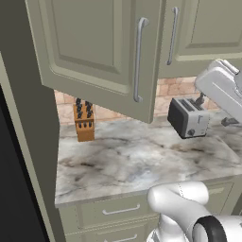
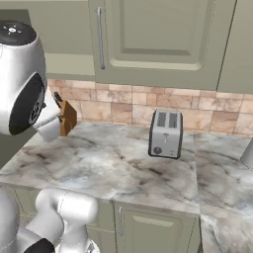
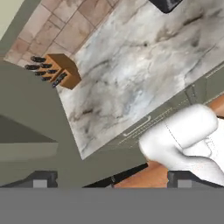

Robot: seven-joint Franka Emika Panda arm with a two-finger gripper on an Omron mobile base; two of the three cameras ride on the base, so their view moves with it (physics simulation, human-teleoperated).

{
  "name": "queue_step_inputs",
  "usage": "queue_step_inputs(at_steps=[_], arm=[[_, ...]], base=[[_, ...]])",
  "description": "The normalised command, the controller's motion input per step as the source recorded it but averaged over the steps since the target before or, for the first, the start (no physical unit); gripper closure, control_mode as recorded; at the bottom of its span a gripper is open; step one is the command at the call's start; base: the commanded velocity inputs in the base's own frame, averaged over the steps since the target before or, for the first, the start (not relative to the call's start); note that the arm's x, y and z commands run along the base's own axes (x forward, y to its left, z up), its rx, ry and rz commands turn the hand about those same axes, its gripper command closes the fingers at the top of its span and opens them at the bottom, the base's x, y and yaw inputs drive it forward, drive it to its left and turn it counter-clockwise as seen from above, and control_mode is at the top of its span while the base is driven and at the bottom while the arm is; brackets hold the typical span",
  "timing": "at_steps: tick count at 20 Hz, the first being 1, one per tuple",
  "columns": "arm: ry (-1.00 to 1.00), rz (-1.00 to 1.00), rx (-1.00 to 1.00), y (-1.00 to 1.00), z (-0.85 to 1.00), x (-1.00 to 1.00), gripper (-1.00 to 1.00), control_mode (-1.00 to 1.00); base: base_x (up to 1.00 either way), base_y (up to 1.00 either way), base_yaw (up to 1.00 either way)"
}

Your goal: Open the cabinet, pick the kettle from the cabinet, and place it in the sink.

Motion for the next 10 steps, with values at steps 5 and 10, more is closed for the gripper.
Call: queue_step_inputs(at_steps=[5,10], arm=[[0.06,0.28,0.35,0.00,-0.16,0.27,-1.00,-1.00],[0.21,0.20,0.32,0.04,-0.04,0.31,-1.00,-1.00]], base=[[0.00,0.00,0.00],[0.00,0.00,0.00]])
